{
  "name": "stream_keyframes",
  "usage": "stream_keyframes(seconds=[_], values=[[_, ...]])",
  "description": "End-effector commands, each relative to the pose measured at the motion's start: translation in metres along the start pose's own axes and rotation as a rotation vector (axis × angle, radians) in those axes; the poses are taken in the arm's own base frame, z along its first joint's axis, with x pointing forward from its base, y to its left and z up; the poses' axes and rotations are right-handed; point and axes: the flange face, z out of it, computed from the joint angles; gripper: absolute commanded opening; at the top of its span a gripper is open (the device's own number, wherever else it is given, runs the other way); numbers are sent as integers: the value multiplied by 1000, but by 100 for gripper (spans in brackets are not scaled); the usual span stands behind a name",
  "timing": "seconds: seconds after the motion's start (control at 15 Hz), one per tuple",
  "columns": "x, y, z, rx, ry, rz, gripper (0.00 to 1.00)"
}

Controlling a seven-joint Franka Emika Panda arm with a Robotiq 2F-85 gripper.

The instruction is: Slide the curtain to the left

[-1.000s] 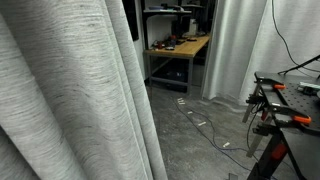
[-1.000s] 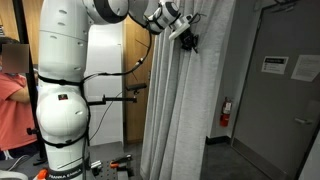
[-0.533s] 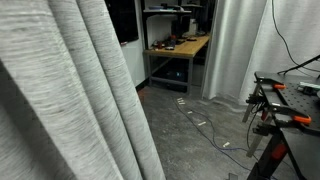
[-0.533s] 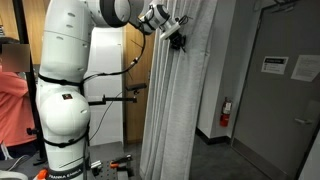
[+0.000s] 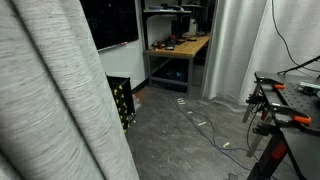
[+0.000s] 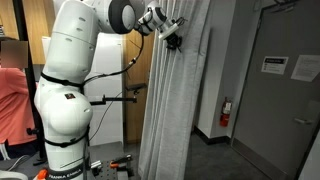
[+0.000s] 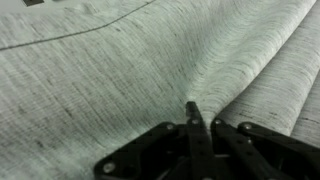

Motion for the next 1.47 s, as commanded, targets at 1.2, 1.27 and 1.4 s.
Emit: stream_keyframes(seconds=[1.2, 1.27, 1.4], values=[[-84, 59, 47, 65, -215, 123, 0], [-104, 70, 49, 69, -239, 166, 0], [-142, 88, 51, 70, -284, 250, 0]])
